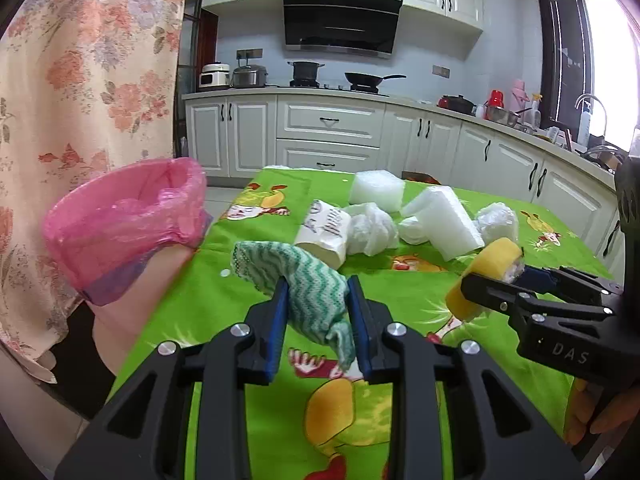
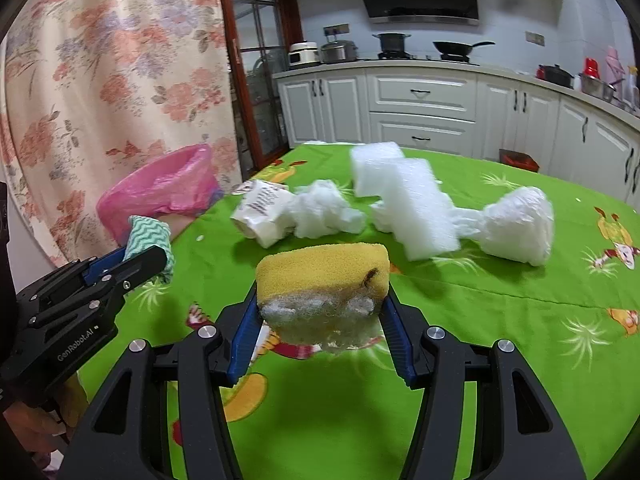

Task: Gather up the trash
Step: 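Carry the sponge and green cloth to the pink bin and open both tools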

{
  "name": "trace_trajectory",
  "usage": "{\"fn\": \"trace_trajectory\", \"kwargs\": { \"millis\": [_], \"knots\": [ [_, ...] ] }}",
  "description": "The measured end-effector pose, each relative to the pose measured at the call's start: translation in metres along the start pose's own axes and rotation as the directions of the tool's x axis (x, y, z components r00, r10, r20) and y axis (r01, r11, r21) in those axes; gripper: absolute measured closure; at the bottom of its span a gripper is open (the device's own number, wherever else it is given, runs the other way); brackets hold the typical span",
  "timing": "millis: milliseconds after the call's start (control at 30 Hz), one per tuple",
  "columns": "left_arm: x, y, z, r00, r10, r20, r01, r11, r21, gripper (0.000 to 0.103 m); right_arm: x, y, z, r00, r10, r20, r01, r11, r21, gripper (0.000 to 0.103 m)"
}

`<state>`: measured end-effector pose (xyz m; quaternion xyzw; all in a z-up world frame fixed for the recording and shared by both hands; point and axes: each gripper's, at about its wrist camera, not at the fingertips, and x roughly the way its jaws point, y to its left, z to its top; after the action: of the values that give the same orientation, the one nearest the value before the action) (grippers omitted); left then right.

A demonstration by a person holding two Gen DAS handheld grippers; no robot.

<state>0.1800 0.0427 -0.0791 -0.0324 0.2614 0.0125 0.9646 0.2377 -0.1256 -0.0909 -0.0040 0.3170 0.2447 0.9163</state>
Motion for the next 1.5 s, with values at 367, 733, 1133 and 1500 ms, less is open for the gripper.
{"fn": "trace_trajectory", "kwargs": {
  "millis": [367, 733, 1133, 1500],
  "knots": [
    [-0.019, 0.033, 0.004, 0.998, 0.048, 0.049, -0.047, 0.999, -0.011, 0.075, 0.015, 0.035, 0.011, 0.997, 0.07, -0.02, -0.071, 0.995, -0.071, 0.05],
    [-0.027, 0.088, 0.031, 0.985, 0.136, 0.104, -0.133, 0.991, -0.035, 0.075, 0.047, 0.084, 0.056, 0.986, 0.164, -0.006, -0.162, 0.971, -0.178, 0.049],
    [-0.012, 0.168, 0.09, 0.967, 0.214, 0.14, -0.21, 0.977, -0.042, 0.074, 0.105, 0.143, 0.122, 0.966, 0.26, -0.004, -0.253, 0.939, -0.235, 0.049],
    [0.025, 0.224, 0.109, 0.962, 0.257, 0.096, -0.25, 0.965, -0.074, 0.07, 0.163, 0.183, 0.168, 0.934, 0.356, -0.034, -0.352, 0.902, -0.248, 0.044]
  ]
}}
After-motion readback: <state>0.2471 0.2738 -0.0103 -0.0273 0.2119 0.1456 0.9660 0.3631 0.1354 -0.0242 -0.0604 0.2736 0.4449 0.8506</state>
